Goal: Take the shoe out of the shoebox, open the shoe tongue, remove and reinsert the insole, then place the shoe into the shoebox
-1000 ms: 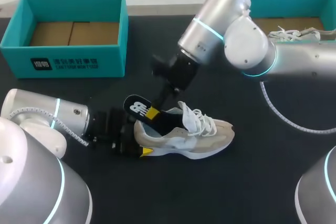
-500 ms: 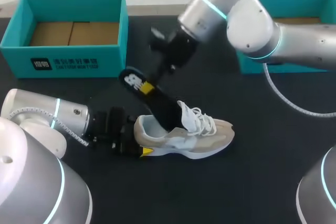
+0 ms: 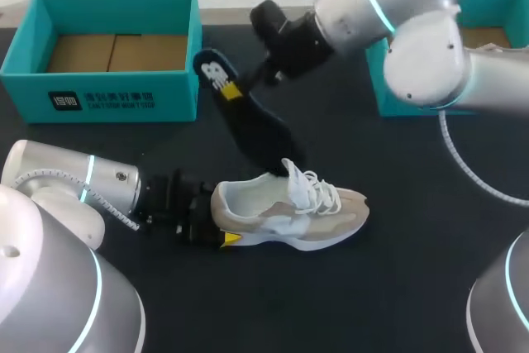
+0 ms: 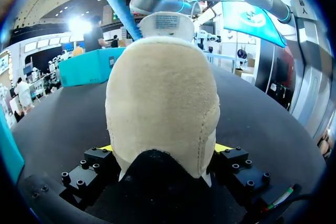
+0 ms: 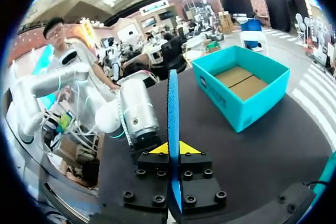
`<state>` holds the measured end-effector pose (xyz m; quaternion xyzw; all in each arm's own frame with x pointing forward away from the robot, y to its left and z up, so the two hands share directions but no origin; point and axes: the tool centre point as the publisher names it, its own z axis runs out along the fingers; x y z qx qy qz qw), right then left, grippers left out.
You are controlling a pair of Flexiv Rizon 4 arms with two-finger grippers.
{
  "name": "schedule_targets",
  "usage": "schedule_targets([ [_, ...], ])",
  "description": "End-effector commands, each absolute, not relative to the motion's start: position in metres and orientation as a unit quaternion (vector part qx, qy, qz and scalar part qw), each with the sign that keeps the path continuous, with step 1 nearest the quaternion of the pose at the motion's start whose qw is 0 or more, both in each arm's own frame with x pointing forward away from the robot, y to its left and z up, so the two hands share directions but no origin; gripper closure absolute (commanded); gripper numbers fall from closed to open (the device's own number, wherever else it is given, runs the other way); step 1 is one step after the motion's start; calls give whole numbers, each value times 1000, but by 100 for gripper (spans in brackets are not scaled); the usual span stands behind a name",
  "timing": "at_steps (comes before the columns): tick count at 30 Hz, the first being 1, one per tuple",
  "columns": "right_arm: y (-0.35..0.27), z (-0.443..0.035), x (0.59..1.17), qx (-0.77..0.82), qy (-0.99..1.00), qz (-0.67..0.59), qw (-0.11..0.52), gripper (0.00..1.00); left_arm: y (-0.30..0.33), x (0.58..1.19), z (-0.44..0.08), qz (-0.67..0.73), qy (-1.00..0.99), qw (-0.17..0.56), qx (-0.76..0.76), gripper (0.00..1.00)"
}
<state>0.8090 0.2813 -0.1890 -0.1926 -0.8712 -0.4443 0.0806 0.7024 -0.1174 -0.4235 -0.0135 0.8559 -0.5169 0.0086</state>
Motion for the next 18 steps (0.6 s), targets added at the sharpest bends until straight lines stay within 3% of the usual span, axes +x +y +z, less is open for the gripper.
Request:
schedule_targets([
  [1,271,-179,804,-201,-868,-454,9,100,-119,703,-426,-515,857,8,-13,100],
  [17,271,-179,804,-201,-868,-454,9,100,-119,703,-426,-515,857,8,-13,100],
  [18,274,-173,807,-201,-845,-495,2,100,-119,703,-426,-515,857,8,-13,100],
])
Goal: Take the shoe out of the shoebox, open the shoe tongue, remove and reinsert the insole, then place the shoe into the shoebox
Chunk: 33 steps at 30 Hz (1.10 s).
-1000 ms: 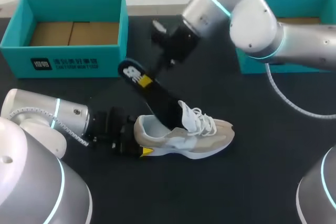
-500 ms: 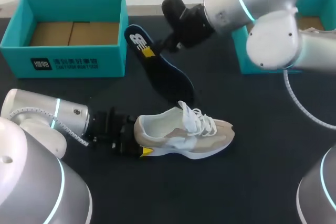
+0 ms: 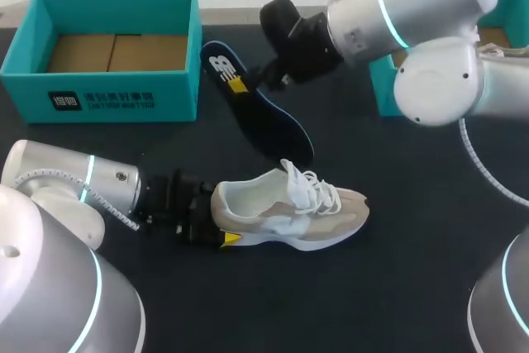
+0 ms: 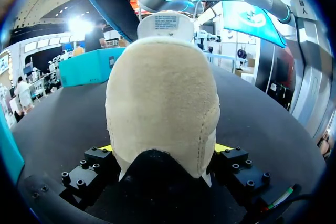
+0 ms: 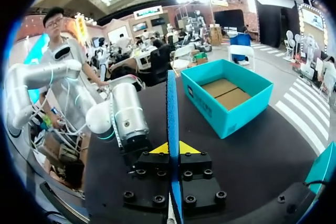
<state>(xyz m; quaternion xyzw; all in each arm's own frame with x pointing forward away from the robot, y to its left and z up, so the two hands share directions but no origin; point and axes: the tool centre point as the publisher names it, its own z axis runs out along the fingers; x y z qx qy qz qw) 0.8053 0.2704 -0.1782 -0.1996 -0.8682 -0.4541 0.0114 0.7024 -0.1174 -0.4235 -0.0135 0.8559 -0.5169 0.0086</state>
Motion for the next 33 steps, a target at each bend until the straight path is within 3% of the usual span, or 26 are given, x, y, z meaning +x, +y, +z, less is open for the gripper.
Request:
schedule_targets([
  [1,278,-168,809,-208,-813,-543,30,100,-119,703,-426,-515,857,8,-13,100],
  [13,287,-115,821,-156,-710,-661,187,100,-119,703,-426,-515,857,8,-13,100],
  [33,286,-107,824,-175,-697,-672,179,100,-119,703,-426,-515,857,8,-13,100],
])
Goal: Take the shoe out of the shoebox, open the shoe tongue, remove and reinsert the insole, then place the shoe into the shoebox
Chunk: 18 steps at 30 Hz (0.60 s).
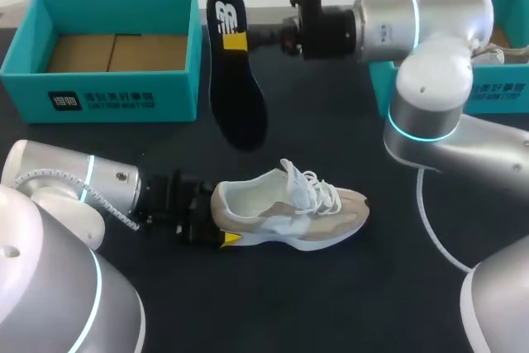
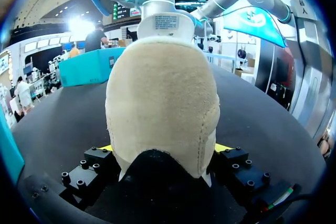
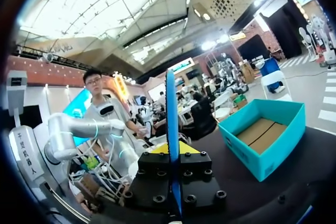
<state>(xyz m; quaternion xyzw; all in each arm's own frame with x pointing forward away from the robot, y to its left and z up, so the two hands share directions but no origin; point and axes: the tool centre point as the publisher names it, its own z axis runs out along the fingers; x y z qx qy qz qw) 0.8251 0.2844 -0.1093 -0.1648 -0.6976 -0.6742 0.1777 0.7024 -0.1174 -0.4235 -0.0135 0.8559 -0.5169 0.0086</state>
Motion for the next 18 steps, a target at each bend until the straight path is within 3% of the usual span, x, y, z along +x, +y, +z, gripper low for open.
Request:
schedule_targets([
  [1,282,-103,824,-187,-698,-667,181,100,-119,703,-426,-515,857,8,-13,100],
  [12,249,-44,806,-208,-681,-655,255,100,-119,703,-426,-515,857,8,-13,100],
  [18,226,-13,788,-229,-686,-638,263,100,-119,703,-426,-515,857,8,-13,100],
])
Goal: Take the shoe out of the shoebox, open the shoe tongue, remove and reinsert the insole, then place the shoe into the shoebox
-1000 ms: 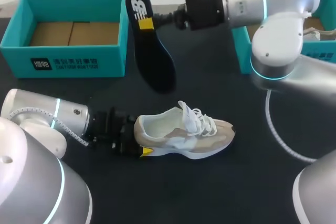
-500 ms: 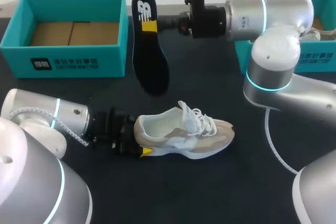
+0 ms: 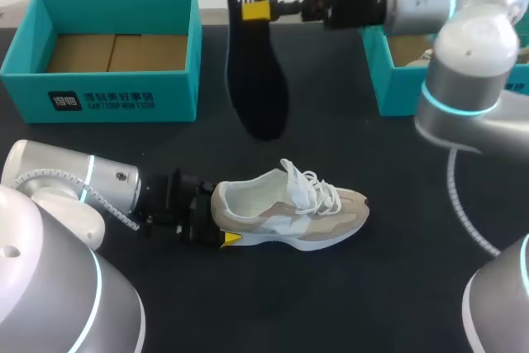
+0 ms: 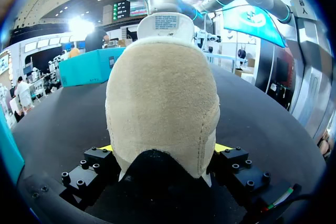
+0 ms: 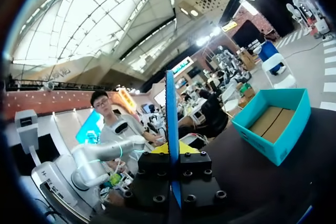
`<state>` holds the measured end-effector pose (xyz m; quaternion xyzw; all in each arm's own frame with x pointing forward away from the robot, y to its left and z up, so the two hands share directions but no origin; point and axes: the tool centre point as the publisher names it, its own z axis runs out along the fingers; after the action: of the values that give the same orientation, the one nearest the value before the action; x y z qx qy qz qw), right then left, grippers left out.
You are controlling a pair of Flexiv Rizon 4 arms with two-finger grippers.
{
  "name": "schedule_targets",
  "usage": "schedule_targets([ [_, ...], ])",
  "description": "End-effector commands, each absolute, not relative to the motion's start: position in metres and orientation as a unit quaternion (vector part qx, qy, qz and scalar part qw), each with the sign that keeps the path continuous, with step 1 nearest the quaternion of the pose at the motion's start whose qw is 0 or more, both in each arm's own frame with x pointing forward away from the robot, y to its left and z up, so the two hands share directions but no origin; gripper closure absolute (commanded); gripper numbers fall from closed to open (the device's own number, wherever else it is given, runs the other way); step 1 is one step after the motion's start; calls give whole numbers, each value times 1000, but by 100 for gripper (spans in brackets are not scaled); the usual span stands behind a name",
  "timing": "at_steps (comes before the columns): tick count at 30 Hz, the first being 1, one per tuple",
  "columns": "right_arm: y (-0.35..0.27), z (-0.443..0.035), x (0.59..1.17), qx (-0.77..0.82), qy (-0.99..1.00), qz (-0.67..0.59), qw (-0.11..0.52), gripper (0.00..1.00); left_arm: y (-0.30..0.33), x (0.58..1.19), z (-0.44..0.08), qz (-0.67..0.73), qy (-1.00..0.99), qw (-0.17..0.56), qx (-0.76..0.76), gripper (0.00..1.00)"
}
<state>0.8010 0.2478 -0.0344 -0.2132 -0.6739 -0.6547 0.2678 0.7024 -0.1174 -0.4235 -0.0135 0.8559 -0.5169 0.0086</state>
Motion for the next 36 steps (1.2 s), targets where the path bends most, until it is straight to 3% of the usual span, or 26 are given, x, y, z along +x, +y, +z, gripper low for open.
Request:
schedule_targets([
  [1,223,-9,784,-235,-684,-638,265,100,-119,703,-426,-515,857,8,-13,100],
  [16,209,27,732,-270,-691,-617,262,100,-119,703,-426,-515,857,8,-13,100],
  [36,220,27,658,-318,-678,-616,245,100,-119,703,-426,-515,857,8,-13,100],
])
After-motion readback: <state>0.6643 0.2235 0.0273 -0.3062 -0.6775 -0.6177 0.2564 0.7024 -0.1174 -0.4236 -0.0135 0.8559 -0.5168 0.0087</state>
